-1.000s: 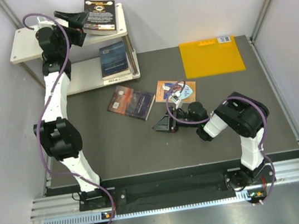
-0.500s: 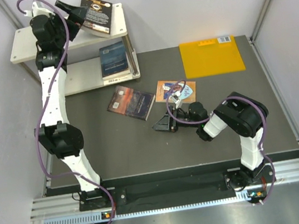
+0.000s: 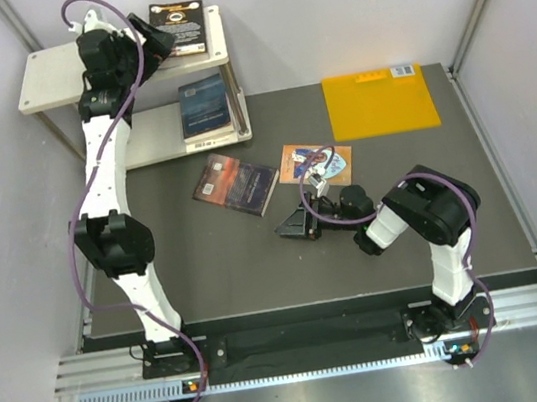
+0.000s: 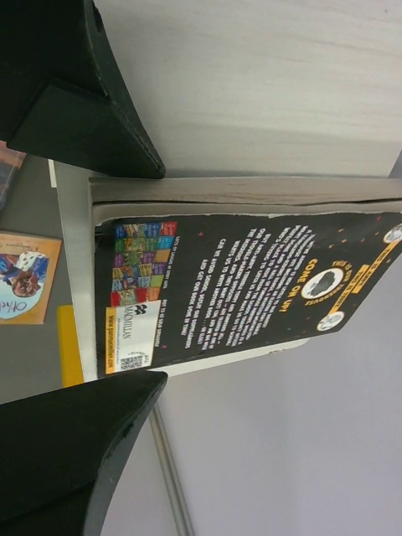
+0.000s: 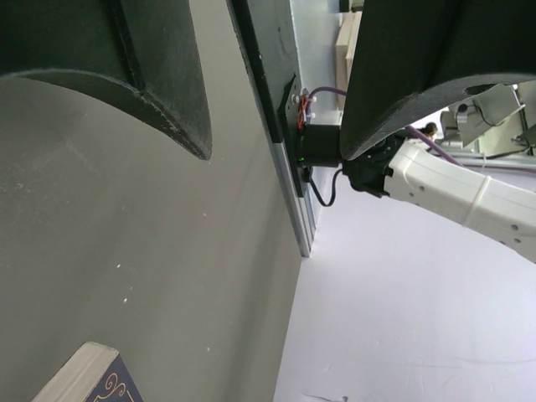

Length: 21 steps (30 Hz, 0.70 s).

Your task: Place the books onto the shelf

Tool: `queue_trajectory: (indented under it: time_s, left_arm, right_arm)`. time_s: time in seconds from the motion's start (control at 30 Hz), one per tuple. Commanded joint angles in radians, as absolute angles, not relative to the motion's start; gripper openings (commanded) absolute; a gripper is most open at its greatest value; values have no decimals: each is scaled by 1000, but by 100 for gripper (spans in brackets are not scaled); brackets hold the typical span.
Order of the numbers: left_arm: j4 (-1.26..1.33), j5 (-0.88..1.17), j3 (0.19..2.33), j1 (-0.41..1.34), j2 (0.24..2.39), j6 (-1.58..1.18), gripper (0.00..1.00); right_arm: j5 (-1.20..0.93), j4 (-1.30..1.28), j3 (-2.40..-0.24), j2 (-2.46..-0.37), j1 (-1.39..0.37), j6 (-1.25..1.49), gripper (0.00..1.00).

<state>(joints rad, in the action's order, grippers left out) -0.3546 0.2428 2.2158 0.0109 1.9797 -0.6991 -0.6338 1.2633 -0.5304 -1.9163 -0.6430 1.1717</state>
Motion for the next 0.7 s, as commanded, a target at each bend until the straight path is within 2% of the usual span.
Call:
queue_trajectory:
  time_s: [0.0, 0.47, 0.67]
  left_arm:
    - [-364, 204, 2269, 41, 1956, -589, 99]
    - [-420, -109, 2257, 72, 1901, -479, 99]
    - [-353, -152, 2169, 74, 1841, -423, 99]
  right_arm:
    - [-646, 1368, -529, -1931, -637, 1173, 63]
    - [-650, 1391, -523, -1934, -635, 1184, 63]
    - [-652, 1399, -522, -1937, -635, 1189, 63]
